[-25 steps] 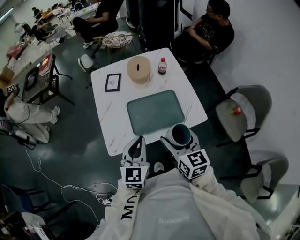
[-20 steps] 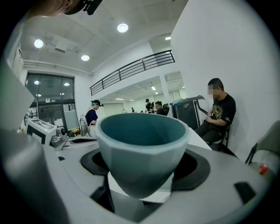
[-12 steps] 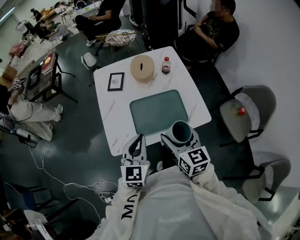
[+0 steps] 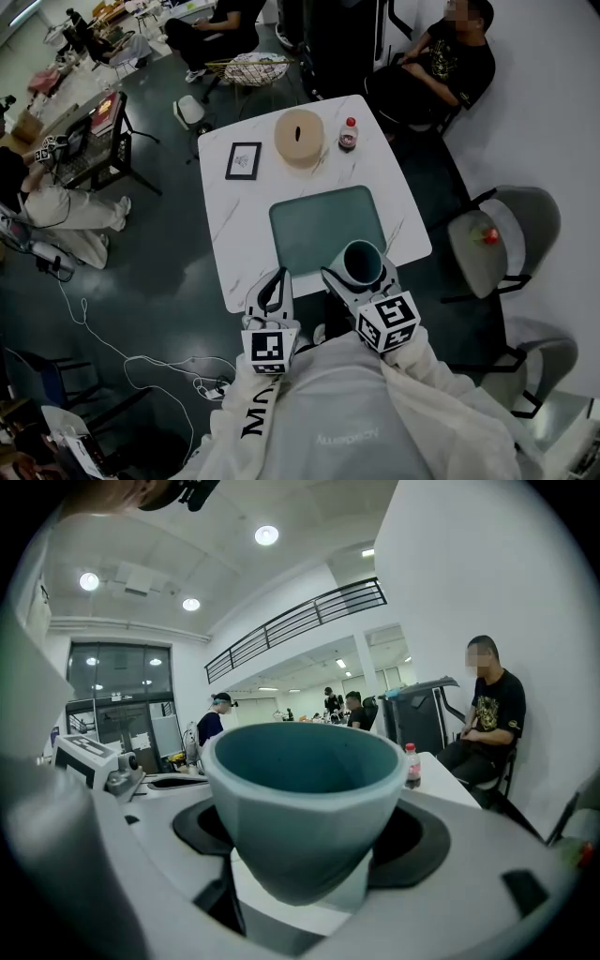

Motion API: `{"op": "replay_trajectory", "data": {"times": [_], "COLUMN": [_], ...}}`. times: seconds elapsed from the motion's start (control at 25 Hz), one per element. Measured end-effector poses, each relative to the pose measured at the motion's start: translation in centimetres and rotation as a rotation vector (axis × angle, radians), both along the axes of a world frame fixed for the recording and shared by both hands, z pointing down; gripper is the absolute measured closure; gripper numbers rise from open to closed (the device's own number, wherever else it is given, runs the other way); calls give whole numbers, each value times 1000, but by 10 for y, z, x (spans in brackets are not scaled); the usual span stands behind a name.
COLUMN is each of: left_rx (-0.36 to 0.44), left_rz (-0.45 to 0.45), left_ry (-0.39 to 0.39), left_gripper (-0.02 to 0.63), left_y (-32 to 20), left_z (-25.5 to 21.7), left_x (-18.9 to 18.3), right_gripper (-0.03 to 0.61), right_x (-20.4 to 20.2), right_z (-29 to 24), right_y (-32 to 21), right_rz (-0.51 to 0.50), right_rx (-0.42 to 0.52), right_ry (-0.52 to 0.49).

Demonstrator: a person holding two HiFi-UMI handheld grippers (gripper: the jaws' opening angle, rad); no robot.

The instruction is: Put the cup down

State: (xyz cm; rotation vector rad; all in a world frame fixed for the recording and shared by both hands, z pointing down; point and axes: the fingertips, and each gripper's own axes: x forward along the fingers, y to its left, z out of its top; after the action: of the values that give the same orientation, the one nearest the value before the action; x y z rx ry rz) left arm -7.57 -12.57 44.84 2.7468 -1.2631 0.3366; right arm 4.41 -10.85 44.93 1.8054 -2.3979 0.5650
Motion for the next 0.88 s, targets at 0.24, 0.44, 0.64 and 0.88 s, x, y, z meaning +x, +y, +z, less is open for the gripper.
{"op": "replay_trajectory", "data": {"times": [0.24, 0.44, 0.64, 0.88], "left_rx": [-1, 7, 10, 1], "left_rz": [-31, -50, -65, -109], "left_ry": [-3, -4, -14, -33], "left_gripper": [603, 603, 603, 603], "left_y": [-26, -46, -71, -92], "left_z": [-2, -7, -7, -4], "left_x": [-3, 2, 10, 15], "right_gripper": [189, 189, 189, 189], "right_x": [-3, 0, 6, 10], "right_z": [-4, -8, -9, -4], "right_y": [-30, -52, -79, -105], "right_rz": [-42, -72, -97, -148], "right_rx": [1, 9, 16, 11], "right_ry": [11, 20, 23, 15]}}
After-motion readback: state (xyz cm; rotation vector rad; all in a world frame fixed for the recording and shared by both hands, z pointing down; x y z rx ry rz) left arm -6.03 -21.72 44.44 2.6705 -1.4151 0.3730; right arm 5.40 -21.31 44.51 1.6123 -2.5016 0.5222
